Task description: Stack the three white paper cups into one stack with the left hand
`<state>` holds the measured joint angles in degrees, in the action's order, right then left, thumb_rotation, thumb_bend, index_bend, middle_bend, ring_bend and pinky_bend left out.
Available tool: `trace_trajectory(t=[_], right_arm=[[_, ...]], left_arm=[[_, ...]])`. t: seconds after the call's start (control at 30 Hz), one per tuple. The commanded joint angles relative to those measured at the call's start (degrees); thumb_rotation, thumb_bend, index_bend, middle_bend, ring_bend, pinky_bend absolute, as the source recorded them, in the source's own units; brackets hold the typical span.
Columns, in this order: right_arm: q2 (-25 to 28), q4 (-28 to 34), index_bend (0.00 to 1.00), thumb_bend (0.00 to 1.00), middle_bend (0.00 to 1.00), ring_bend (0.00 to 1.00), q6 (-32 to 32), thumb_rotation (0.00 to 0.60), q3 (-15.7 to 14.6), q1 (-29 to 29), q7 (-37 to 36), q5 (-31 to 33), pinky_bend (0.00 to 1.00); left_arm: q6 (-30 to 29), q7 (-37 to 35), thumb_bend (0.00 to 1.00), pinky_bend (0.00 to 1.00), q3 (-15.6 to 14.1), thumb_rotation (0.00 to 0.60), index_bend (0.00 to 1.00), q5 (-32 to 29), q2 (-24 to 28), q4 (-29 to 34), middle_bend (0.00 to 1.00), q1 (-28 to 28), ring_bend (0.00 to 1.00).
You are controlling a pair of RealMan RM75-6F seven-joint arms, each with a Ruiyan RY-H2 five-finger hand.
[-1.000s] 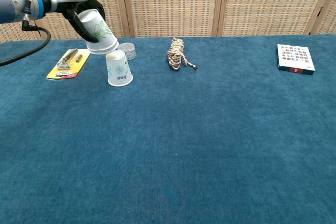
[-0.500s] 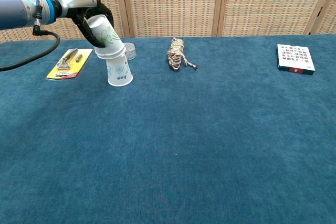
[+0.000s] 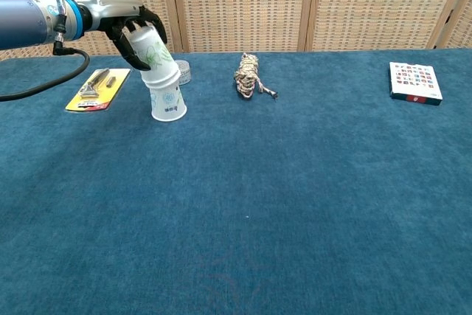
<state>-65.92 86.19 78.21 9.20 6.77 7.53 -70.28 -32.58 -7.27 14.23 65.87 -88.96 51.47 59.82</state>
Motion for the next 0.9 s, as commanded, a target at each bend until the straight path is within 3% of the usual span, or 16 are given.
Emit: trace_trajectory(t=[0.03,0.53,0.63,0.77,0.9], right_arm=[[0.0,0.0,0.05,0.0,0.0,0.0,-0.1,0.6,0.0,0.0,0.1,0.0,0.0],[-0.1,0.2,0.05,0.0,0.0,0.0,-0.2,0.6,-0.3,0.1,0.2,-0.2,0.0],[0.0,0.3,0.05,0.0,0.0,0.0,-0.4,0.6,-0.3,0.1,-0.1,-0.4,0.0],[0.3,0.5,0.05,0.0,0.0,0.0,-0.6,0.6,-0.6,0.0,-0.7,-0.8,0.0],[0.4,0.9,0.05,0.0,0.0,0.0,-0.6,0.6,-0.9,0.0,-0.8,-1.4,0.0]], left_arm=[[-0.9,-1.3,0.23,0.09,0.5,0.6,0.0,0.5,0.2,0.8,0.0,-0.3,0.0],[-9.0,-6.3,0.23,0.03,0.5,0.6,0.0,5.6,7.5,9.5,0.0,-4.5,0.0],[-14.9,-4.3,0.23,0.0,-1.4,0.6,0.0,6.0,12.6,15.7,0.0,-10.2,0.0],[-26.6,5.2,0.23,0.0,-4.1,0.6,0.0,2.6,19.3,27.1,0.0,-20.2,0.0],[-36.4,11.5,0.2,0.0,-6.3,0.6,0.0,1.2,22.3,34.0,0.0,-27.5,0.0]])
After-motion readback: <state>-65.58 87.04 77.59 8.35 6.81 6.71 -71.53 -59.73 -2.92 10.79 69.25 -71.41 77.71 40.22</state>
